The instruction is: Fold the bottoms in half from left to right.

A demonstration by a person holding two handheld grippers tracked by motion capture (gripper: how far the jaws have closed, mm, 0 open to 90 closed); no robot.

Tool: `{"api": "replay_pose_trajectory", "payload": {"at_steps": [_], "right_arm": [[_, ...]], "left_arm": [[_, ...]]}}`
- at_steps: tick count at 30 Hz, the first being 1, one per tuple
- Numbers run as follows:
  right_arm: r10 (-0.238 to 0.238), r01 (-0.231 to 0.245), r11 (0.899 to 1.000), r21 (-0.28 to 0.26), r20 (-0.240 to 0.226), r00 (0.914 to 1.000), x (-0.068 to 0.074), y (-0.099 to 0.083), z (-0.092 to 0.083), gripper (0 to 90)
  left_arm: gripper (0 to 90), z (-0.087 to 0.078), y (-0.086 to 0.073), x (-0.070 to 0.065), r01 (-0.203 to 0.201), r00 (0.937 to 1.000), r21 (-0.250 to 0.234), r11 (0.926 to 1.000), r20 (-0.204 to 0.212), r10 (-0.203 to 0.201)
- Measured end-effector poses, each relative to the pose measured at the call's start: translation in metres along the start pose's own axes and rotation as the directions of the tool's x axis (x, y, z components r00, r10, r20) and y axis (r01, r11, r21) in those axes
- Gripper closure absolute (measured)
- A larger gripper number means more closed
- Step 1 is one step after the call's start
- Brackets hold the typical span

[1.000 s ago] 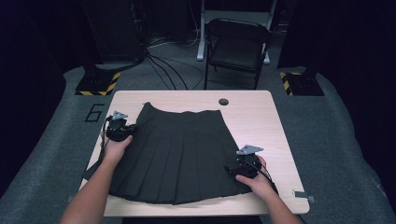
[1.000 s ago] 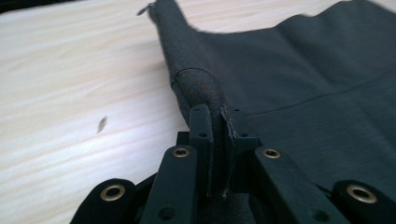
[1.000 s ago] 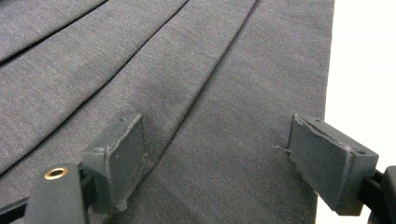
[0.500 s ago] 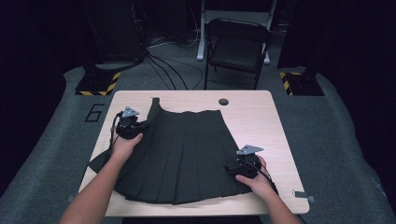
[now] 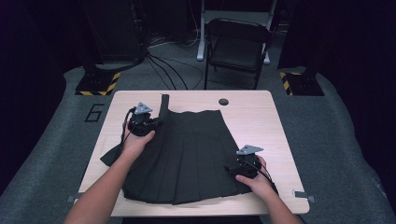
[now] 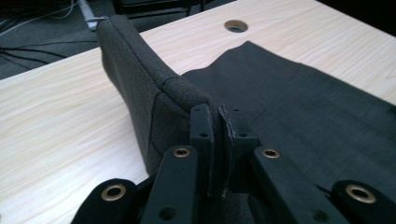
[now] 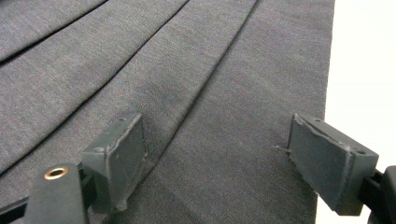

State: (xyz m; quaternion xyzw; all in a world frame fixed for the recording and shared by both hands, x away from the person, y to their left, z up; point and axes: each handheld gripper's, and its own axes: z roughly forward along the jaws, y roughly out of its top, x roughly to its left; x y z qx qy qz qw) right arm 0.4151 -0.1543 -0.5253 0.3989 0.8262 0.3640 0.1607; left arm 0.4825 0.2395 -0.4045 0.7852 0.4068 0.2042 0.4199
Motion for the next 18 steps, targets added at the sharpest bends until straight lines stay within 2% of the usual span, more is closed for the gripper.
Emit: {"api": "replay_pose_trajectory", "payload": {"at_steps": [11, 18], "right_arm": [[-0.007, 0.007, 1.0, 0.002, -0.001, 1.0, 0.0, 0.0, 0.0, 18.3], [-0.008, 0.008, 1.0, 0.001, -0.001, 1.0, 0.0, 0.0, 0.0, 18.3]], "left_arm": [[83.5, 0.01, 0.023, -0.03, -0.026, 0.9986, -0.02, 0.9995, 0.045, 0.027], [83.5, 0.012, 0.034, -0.044, -0.043, 0.9965, -0.02, 0.9989, 0.071, 0.044]]}}
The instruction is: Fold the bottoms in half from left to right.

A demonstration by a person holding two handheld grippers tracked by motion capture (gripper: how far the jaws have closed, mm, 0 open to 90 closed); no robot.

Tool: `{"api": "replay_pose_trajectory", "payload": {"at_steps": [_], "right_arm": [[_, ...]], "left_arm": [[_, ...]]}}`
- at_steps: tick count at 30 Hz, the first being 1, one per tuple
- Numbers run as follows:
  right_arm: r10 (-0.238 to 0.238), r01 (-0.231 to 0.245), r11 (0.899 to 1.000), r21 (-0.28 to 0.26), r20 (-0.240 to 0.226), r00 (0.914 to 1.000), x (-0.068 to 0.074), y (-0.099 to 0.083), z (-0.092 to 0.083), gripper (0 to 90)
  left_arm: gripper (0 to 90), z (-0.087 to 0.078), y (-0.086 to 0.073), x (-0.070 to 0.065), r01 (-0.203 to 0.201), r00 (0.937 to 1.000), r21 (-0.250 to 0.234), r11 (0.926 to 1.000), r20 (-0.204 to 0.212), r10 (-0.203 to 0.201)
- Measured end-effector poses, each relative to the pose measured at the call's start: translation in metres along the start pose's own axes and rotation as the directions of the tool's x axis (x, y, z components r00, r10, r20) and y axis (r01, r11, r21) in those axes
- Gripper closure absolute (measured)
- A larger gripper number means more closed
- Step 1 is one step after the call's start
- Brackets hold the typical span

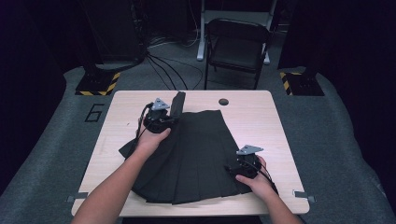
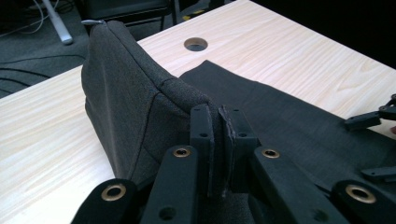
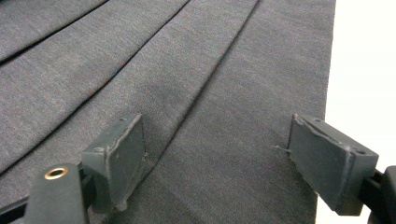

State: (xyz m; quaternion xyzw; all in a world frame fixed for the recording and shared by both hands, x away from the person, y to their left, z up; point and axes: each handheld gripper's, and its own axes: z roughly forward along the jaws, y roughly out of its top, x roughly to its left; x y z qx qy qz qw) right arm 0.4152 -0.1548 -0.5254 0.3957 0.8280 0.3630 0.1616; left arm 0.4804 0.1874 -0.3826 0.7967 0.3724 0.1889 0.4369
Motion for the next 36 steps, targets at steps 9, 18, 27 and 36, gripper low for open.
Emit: {"api": "replay_pose_trajectory", "payload": {"at_steps": [9, 18, 27, 36], "right_arm": [[0.01, -0.01, 1.0, -0.002, -0.001, 0.9999, 0.001, 0.0, 0.0, 18.3], [0.008, -0.008, 1.0, -0.003, -0.001, 1.0, 0.001, 0.0, 0.0, 18.3], [0.017, -0.017, 1.0, -0.006, 0.003, 0.9998, 0.001, 0.0, 0.0, 18.3], [0.017, -0.017, 1.0, -0.006, 0.002, 0.9999, 0.001, 0.0, 0.0, 18.3]], "left_arm": [[83.5, 0.006, 0.013, -0.013, -0.018, 0.9995, 0.007, 0.9998, 0.027, 0.018], [83.5, 0.017, 0.024, -0.028, -0.036, 0.9978, 0.005, 0.9993, 0.057, 0.036], [83.5, 0.026, 0.032, -0.038, -0.037, 0.9966, 0.021, 0.9991, 0.075, 0.036], [83.5, 0.043, 0.04, -0.051, -0.047, 0.9944, 0.034, 0.9983, 0.097, 0.043]]}}
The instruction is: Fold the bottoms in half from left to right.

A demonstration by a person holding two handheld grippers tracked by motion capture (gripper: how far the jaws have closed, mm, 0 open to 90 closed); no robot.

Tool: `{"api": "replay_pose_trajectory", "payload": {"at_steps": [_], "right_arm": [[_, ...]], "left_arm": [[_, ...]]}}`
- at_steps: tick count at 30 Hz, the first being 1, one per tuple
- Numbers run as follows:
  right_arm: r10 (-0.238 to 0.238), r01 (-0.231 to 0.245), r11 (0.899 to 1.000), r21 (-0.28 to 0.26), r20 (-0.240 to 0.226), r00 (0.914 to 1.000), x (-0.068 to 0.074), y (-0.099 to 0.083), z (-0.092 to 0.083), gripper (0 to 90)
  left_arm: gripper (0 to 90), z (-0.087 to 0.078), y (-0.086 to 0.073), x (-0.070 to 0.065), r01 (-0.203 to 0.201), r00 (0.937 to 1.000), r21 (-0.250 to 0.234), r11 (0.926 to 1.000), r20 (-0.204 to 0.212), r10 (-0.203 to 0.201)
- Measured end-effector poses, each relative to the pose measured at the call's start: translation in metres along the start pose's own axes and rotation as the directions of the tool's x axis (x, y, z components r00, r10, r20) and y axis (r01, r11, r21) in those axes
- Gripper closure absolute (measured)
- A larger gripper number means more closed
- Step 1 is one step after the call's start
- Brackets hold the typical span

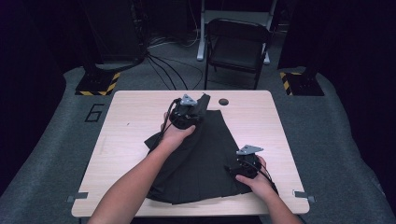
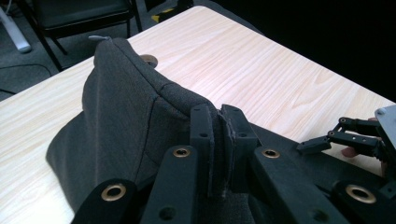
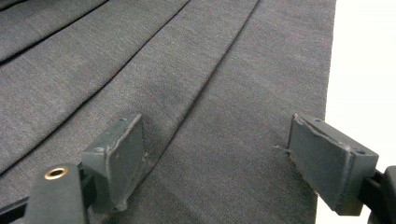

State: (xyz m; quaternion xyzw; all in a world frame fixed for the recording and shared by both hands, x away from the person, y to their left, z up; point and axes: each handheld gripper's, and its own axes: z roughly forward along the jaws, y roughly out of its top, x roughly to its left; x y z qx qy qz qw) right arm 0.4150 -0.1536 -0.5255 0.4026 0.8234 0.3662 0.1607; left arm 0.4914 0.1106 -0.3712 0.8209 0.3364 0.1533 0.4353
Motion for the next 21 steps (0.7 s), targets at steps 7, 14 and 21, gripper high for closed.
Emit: {"api": "replay_pose_trajectory", "payload": {"at_steps": [7, 14, 21], "right_arm": [[0.0, 0.0, 1.0, 0.0, 0.0, 1.0, 0.0, 0.0, 0.0, 18.3], [0.0, 0.0, 1.0, 0.0, 0.0, 1.0, 0.0, 0.0, 0.0, 18.3], [-0.002, 0.002, 1.0, -0.001, 0.001, 1.0, 0.0, 0.0, 0.0, 18.3]], "left_arm": [[83.5, 0.018, -0.002, -0.004, 0.019, 0.9998, 0.002, 0.9998, 0.009, -0.019], [83.5, 0.037, -0.005, -0.009, 0.042, 0.9988, -0.002, 0.9991, 0.023, -0.042], [83.5, 0.056, -0.009, -0.015, 0.039, 0.9988, 0.013, 0.9992, 0.028, -0.039]]}}
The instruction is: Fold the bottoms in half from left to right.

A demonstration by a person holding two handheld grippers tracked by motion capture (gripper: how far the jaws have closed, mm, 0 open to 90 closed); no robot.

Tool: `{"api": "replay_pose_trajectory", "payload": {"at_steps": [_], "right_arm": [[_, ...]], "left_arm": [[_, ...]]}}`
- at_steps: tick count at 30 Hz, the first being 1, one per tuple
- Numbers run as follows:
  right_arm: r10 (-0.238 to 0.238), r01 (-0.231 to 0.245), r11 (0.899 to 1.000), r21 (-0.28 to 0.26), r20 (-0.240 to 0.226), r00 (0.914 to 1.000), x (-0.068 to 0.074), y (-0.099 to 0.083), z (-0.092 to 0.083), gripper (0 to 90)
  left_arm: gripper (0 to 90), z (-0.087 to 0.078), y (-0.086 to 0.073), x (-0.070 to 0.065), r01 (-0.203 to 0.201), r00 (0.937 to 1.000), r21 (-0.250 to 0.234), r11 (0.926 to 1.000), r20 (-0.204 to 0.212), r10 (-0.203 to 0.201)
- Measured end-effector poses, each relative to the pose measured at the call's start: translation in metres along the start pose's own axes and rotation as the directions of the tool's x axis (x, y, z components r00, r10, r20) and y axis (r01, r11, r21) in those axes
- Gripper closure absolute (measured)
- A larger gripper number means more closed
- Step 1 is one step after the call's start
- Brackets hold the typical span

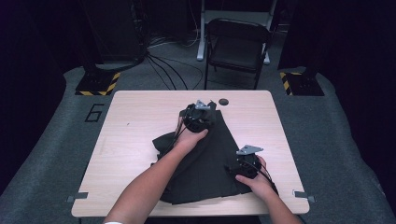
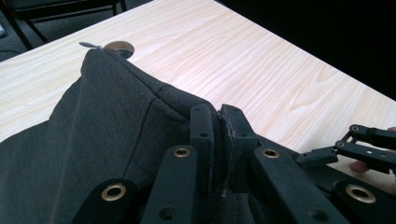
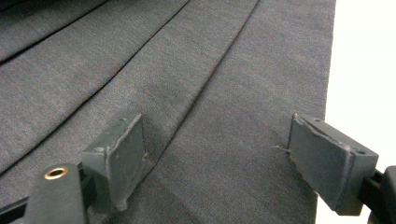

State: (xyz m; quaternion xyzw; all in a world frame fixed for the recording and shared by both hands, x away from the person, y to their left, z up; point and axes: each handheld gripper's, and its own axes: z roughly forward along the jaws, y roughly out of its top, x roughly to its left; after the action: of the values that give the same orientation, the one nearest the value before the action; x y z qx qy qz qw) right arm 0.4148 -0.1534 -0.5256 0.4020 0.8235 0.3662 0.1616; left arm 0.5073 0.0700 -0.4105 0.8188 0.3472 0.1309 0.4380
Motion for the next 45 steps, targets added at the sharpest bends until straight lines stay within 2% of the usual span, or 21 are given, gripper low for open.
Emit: {"api": "replay_pose_trajectory", "payload": {"at_steps": [9, 16, 20, 26, 27, 29, 31, 37, 39, 42, 43, 45], "right_arm": [[-0.01, 0.01, 1.0, -0.003, 0.005, 0.9999, 0.0, 0.0, 0.0, 18.4], [-0.009, 0.009, 1.0, -0.002, 0.004, 1.0, 0.0, 0.0, 0.0, 18.5], [-0.012, 0.012, 1.0, -0.001, 0.008, 0.9999, 0.0, 0.0, 0.0, 18.5], [-0.012, 0.012, 1.0, -0.002, 0.006, 0.9999, 0.0, 0.0, 0.0, 19.3], [-0.026, 0.026, 1.0, 0.004, -0.001, 0.9997, -0.001, 0.0, -0.001, 20.8], [0.001, -0.001, 1.0, 0.005, 0.001, 1.0, 0.0, 0.001, -0.002, 25.6], [-0.016, 0.016, 1.0, 0.004, 0.002, 0.9999, 0.0, 0.002, -0.006, 33.4], [-0.034, 0.035, 0.999, -0.019, 0.032, 0.9989, 0.002, 0.002, -0.024, 34.1], [-0.029, 0.029, 1.0, -0.004, 0.032, 0.9991, 0.001, -0.002, -0.027, 35.3], [-0.041, 0.04, 0.999, 0.025, 0.037, 0.9985, 0.0, -0.013, -0.033, 37.1], [-0.048, 0.047, 0.998, 0.033, 0.026, 0.9985, -0.001, -0.017, -0.037, 37.5], [-0.034, 0.033, 0.999, 0.033, 0.026, 0.9991, -0.002, -0.023, -0.04, 38.4]], "left_arm": [[83.6, 0.02, -0.005, -0.009, 0.017, 0.9998, -0.02, 0.9997, 0.013, -0.017], [83.6, 0.041, -0.012, -0.018, 0.004, 0.9999, 0.018, 0.9998, 0.011, -0.004], [83.5, 0.047, -0.018, -0.019, -0.014, 0.9998, 0.032, 0.9994, 0.017, 0.014], [83.5, 0.051, -0.024, -0.021, 0.005, 0.9996, 0.032, 0.9995, 0.029, -0.006], [83.6, 0.051, -0.025, -0.021, 0.003, 0.9996, 0.033, 0.9994, 0.028, -0.004], [83.6, 0.052, -0.025, -0.02, 0.011, 0.9996, 0.033, 0.9994, 0.027, -0.012], [83.6, 0.054, -0.025, -0.019, 0.017, 0.9995, 0.033, 0.9993, 0.025, -0.018], [83.6, 0.058, -0.023, -0.019, 0.019, 0.9996, 0.036, 0.9992, 0.02, -0.02], [83.5, 0.06, -0.024, -0.018, 0.01, 0.9996, 0.043, 0.999, 0.024, -0.011], [83.5, 0.065, -0.027, -0.019, 0.008, 0.9995, 0.06, 0.9982, 0.03, -0.01], [83.5, 0.066, -0.028, -0.02, 0.007, 0.9994, 0.064, 0.9979, 0.032, -0.009], [83.5, 0.069, -0.028, -0.021, 0.006, 0.9996, 0.069, 0.9976, 0.028, -0.008]]}}
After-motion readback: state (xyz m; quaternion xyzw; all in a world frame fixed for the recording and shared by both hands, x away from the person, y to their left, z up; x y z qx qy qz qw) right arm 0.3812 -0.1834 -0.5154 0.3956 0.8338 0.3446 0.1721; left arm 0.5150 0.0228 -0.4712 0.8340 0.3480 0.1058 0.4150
